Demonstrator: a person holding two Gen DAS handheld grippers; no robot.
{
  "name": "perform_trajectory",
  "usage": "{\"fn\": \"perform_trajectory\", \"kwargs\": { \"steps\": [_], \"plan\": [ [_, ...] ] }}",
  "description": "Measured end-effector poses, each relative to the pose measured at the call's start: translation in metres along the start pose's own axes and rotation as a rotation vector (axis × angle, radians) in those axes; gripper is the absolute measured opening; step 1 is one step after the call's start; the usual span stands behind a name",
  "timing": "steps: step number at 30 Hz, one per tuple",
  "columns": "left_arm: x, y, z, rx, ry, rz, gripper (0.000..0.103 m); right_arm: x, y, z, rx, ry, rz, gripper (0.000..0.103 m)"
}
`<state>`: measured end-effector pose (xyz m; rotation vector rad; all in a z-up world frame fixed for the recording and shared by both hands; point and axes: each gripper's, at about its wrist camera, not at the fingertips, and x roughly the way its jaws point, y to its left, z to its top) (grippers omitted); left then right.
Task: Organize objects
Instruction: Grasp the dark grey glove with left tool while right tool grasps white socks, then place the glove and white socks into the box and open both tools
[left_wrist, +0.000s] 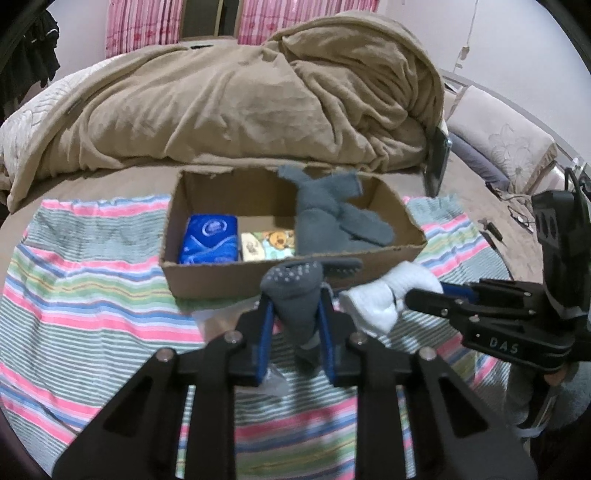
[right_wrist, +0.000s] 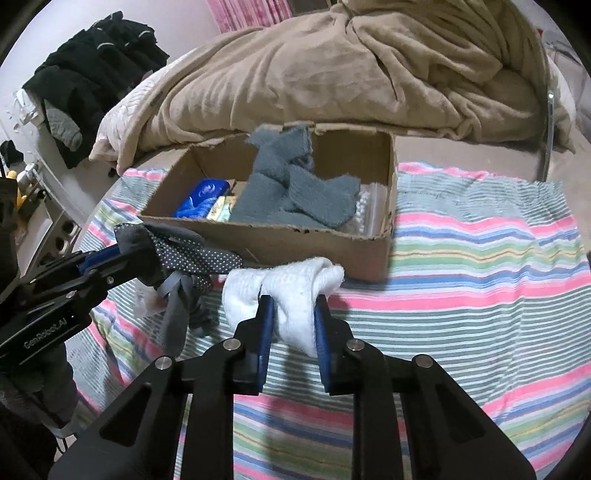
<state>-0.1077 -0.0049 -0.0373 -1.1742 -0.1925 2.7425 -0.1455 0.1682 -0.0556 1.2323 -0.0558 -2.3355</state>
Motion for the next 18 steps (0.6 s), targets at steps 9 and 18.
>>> {"fn": "perform_trajectory", "kwargs": {
  "steps": [9,18],
  "plan": [
    [-0.031,0.000,0.015,-0.002,-0.066,0.006,0.023,-0.029,0.005,0.014,-0.018,-0.060,-0.009,0.023],
    [-0.047,0.005,0.031,0.000,-0.113,0.016,0.023,-0.046,0.005,0.033,-0.044,-0.112,-0.034,0.023]
  ]
}}
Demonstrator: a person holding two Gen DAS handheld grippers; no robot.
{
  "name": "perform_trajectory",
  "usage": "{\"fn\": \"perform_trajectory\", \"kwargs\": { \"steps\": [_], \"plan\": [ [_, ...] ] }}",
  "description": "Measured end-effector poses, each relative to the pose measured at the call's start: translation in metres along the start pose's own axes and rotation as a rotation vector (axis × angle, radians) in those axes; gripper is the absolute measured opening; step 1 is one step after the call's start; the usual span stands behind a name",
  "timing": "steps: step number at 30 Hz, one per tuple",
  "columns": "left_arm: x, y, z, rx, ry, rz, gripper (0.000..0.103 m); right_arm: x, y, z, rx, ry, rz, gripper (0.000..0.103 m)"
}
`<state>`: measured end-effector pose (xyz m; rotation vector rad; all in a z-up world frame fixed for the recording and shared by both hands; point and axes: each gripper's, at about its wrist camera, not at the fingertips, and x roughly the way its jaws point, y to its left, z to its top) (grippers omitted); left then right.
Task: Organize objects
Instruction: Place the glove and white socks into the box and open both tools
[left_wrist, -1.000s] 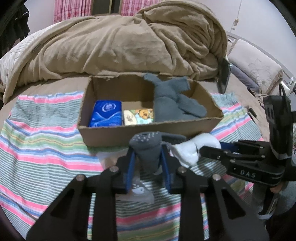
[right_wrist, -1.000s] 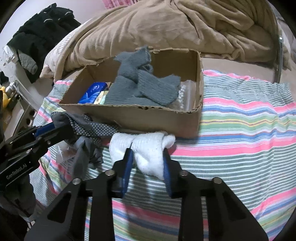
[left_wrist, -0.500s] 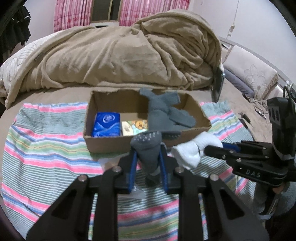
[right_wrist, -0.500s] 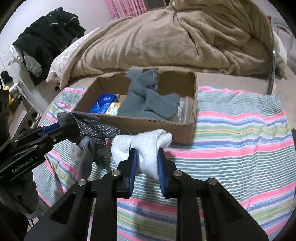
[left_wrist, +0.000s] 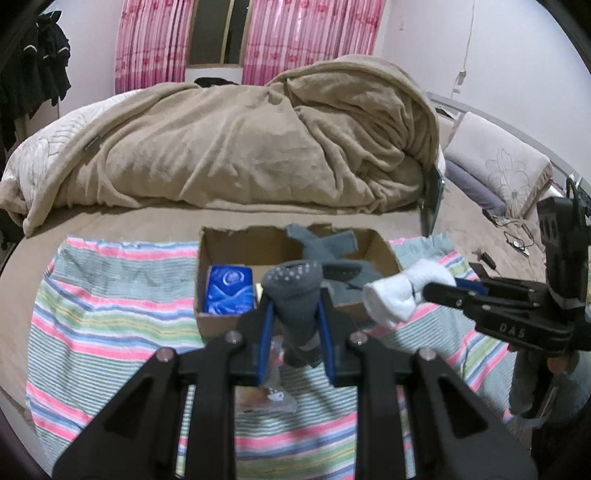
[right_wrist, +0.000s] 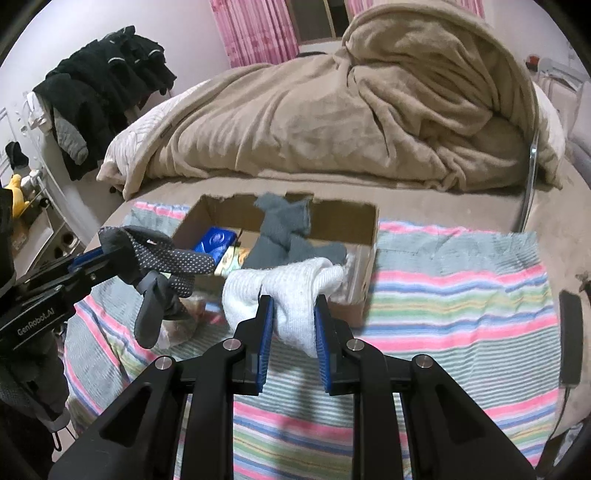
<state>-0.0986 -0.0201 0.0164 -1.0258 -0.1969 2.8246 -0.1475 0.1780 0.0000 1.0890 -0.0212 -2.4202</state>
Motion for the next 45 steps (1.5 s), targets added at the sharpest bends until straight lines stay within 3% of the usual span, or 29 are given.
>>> {"fn": "perform_trajectory", "kwargs": {
  "steps": [8,20,30,45],
  "plan": [
    [0.004,0.012,0.018,-0.001,-0.021,0.027,0.023,0.003,-0.009,0.024,-0.008,-0.036,-0.017,0.023],
    [0.054,0.030,0.037,-0.022,0.014,0.041,0.023,0.035,-0.012,0.057,-0.035,-0.037,-0.026,0.023],
    [0.105,0.037,0.041,-0.025,0.060,0.043,0.023,0.084,-0.036,0.059,0.000,0.026,-0.041,0.023],
    [0.155,0.047,0.024,-0.037,0.172,0.055,0.023,0.115,-0.048,0.049,0.025,0.090,-0.061,0.023]
  ]
}}
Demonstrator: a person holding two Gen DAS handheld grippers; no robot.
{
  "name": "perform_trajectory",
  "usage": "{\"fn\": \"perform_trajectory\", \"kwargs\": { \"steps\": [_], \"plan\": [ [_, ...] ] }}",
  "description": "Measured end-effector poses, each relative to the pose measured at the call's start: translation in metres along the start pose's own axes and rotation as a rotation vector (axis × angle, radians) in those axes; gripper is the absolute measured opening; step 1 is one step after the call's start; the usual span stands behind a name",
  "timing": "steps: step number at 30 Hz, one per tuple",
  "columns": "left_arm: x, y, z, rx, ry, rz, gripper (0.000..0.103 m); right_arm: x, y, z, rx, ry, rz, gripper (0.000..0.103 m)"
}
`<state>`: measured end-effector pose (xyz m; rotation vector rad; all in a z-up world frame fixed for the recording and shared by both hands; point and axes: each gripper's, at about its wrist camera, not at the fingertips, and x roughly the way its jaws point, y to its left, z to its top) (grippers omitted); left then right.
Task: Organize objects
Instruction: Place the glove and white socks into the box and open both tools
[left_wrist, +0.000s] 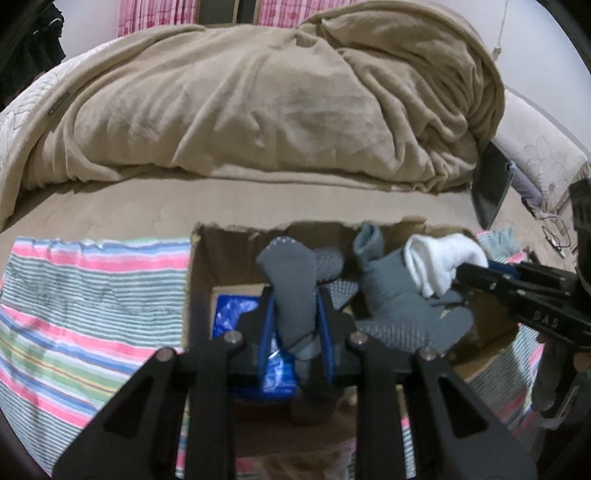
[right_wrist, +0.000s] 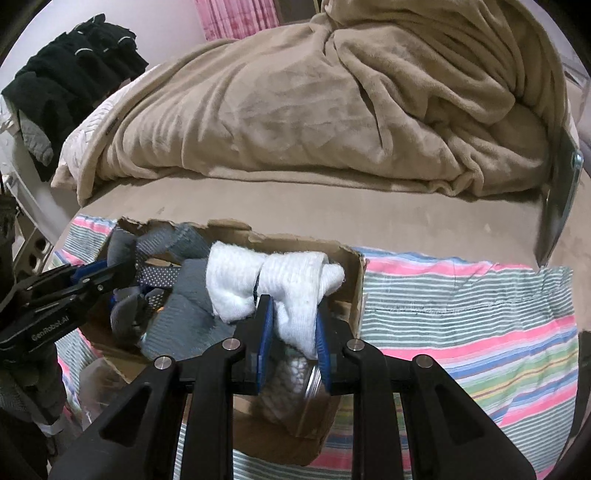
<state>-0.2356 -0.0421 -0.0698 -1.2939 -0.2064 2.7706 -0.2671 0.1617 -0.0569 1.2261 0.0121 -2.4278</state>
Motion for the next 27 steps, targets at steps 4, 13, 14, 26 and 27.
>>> {"fn": "perform_trajectory", "kwargs": {
  "steps": [4,13,14,26,27],
  "plan": [
    [0.008,-0.002,-0.003,0.022,0.013,0.029,0.024,0.001,0.002,0.001,-0.010,0.001,-0.012,0.024],
    [0.003,0.001,0.000,0.002,0.030,0.048,0.035,0.000,0.003,0.000,0.002,0.003,0.003,0.034],
    [0.001,0.002,0.000,-0.002,0.030,0.049,0.035,-0.001,0.004,0.000,0.000,0.002,0.004,0.037],
    [-0.040,0.014,-0.010,-0.082,0.001,0.009,0.060,-0.035,0.029,-0.006,-0.021,-0.041,0.026,0.065],
    [-0.045,0.015,-0.011,-0.089,-0.003,0.006,0.062,-0.038,0.031,-0.006,-0.023,-0.044,0.028,0.065]
  ]
}}
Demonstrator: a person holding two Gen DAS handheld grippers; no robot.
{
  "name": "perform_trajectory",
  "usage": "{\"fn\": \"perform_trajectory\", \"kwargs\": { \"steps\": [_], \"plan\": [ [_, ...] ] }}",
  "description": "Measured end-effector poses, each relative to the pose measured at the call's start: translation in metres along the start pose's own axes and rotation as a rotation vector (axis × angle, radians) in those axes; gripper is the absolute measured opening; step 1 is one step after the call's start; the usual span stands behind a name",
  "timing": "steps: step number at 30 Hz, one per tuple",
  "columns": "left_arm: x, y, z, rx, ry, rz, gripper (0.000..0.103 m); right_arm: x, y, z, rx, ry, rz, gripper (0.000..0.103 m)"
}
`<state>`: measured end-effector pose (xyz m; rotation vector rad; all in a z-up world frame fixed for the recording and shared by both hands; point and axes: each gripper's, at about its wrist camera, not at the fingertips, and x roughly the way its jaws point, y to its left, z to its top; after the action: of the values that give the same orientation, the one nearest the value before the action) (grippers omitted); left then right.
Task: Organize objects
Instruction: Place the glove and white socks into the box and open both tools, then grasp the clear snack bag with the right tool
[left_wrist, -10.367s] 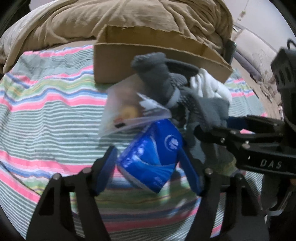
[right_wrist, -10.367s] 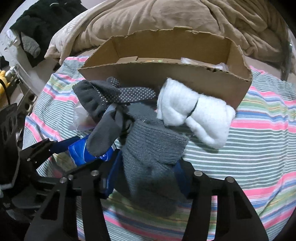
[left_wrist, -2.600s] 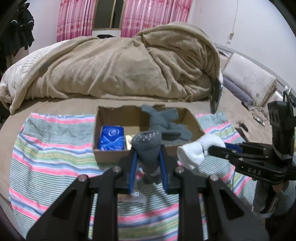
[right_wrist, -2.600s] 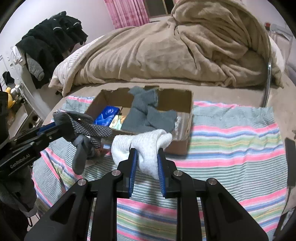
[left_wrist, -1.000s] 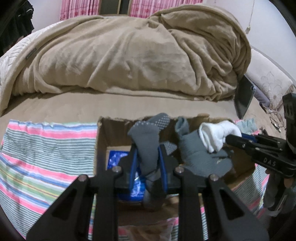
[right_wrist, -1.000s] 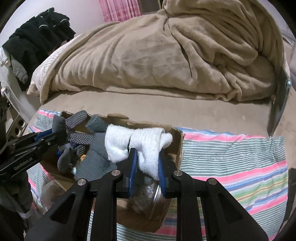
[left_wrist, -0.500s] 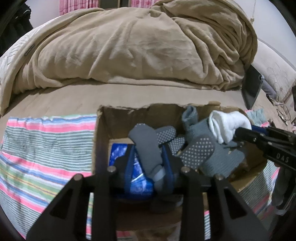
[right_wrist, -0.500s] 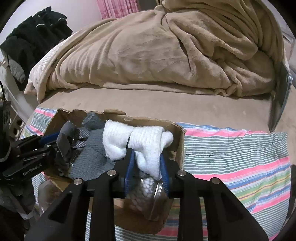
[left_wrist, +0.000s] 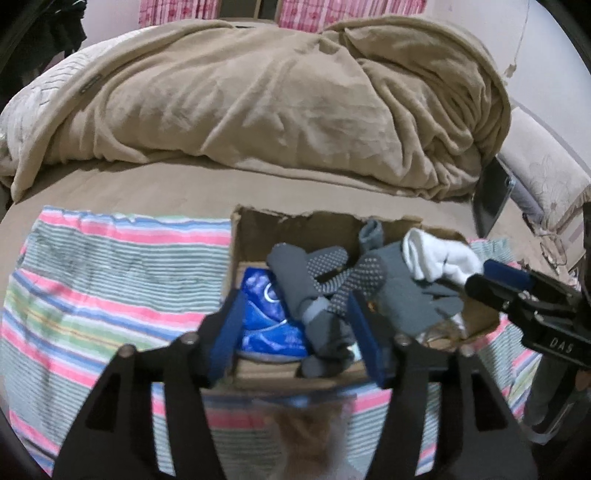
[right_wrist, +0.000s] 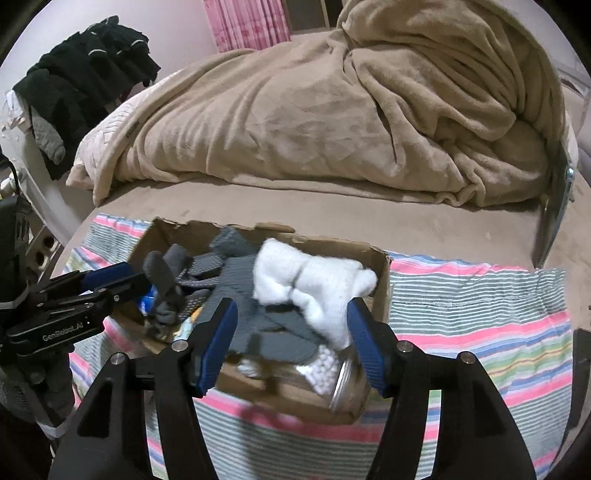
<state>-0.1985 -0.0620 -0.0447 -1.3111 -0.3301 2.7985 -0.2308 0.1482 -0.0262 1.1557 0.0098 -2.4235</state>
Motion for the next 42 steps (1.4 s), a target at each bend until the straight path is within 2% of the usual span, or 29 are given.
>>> {"fn": "perform_trajectory", "kwargs": {
  "steps": [12,18,31,42],
  "plan": [
    [-0.060,0.014,-0.019,-0.044,-0.057,0.002,0.073,-0.036,0.035,-0.012,-0.033,-0.029,0.018,0.065],
    [-0.081,0.019,-0.038,-0.044,-0.069,0.006,0.076,-0.047,0.052,-0.024,-0.041,-0.029,0.022,0.065],
    [-0.092,0.039,-0.083,-0.058,-0.024,0.008,0.078,-0.044,0.086,-0.051,-0.056,0.013,0.041,0.066],
    [-0.096,0.067,-0.105,-0.085,-0.009,0.009,0.079,-0.014,0.121,-0.068,-0.085,0.086,0.056,0.066]
  ]
}}
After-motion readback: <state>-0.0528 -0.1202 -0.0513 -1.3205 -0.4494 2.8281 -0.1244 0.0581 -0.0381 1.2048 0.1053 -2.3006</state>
